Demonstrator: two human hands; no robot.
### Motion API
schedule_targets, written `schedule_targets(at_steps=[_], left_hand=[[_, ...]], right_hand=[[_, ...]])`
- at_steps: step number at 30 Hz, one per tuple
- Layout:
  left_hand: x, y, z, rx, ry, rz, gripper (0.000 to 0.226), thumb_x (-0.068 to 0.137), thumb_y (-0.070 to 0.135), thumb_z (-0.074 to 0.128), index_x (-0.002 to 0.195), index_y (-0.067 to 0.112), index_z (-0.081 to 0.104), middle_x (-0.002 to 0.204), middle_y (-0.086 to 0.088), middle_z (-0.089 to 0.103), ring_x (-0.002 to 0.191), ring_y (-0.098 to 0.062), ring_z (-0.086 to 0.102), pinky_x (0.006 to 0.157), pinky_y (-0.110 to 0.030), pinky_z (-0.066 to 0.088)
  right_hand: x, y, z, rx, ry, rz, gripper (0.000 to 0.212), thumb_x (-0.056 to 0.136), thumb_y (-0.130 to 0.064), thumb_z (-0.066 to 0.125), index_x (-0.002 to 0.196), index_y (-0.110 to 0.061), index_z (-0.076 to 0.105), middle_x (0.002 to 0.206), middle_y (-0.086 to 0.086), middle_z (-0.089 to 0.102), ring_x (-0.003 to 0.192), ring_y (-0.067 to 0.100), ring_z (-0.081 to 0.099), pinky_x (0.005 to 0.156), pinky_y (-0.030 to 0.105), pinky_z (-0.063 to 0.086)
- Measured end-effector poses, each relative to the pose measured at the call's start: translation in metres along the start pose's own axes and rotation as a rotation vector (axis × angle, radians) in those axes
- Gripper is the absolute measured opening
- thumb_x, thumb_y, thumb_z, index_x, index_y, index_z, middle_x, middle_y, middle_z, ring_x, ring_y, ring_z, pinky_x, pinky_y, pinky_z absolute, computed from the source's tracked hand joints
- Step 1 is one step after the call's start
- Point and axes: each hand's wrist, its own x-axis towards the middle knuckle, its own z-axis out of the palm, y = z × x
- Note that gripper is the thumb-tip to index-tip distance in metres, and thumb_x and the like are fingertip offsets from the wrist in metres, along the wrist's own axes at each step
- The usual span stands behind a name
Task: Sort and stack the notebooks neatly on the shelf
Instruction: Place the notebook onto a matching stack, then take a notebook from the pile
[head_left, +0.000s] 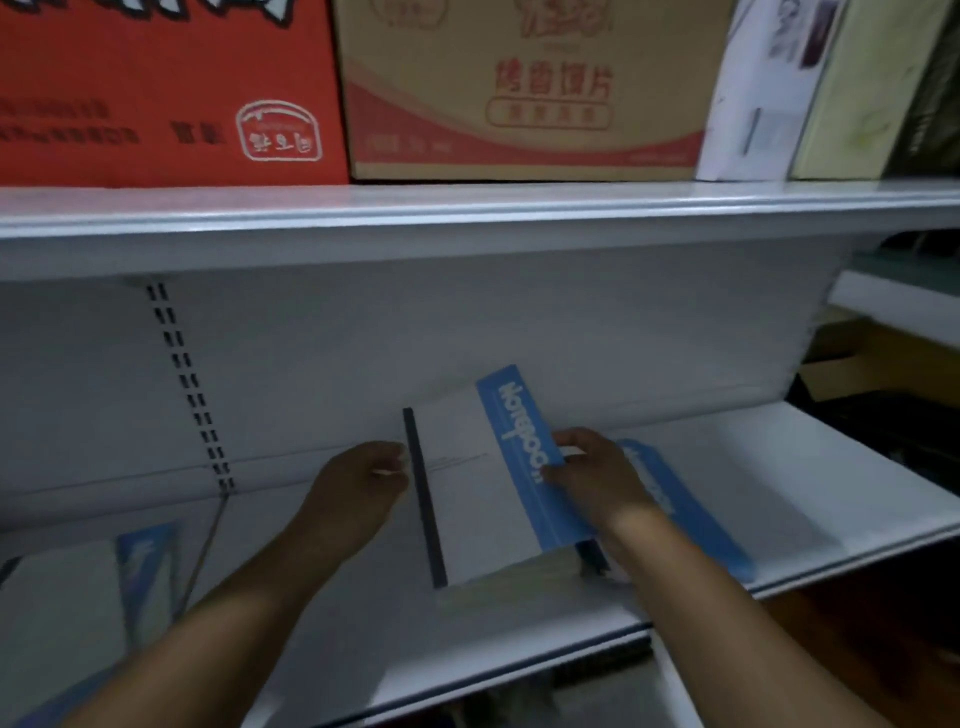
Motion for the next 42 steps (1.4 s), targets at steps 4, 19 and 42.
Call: schedule_targets(at_steps=[4,19,42], left_hand=[[0.014,0.026,0.079,0.345,-0.198,0.323,0.037,0.090,0.020,0.056,0.128,0.019,0.053,0.129,0.001,0.055,0.108,-0.007,0.050,0.093,-0.014,0.035],[0.003,0.005,0.082,0.583,-0.224,0.580,0.032,0.087,0.023,0.048,0.112,0.012,0.064,0.118,-0.007,0.062,0.111,-0.015,0.050,0.089,-0.008,0.027],[-0.064,-0.200,-0.241,0.974,0.222,-0.356,0.054,0.095,0.042,0.026,0.144,0.018,0.028,0.155,-0.008,0.021,0.143,-0.027,0.018,0.114,-0.036,0.024]], right_hand=[[0.018,0.042,-0.065,-0.054,0.109,0.093,0.016,0.083,0.003,0.060,0.092,-0.010,0.065,0.111,0.017,0.064,0.093,0.028,0.060,0.079,0.037,0.047],[0.012,0.037,-0.023,-0.418,0.174,-0.235,0.034,0.086,-0.021,0.062,0.119,-0.013,0.061,0.129,0.007,0.055,0.114,0.024,0.053,0.096,0.028,0.040],[-0.079,-0.040,0.330,-0.670,-0.497,-0.333,0.066,0.084,-0.066,0.042,0.125,-0.014,0.047,0.123,0.007,0.049,0.109,0.022,0.052,0.085,0.029,0.046]])
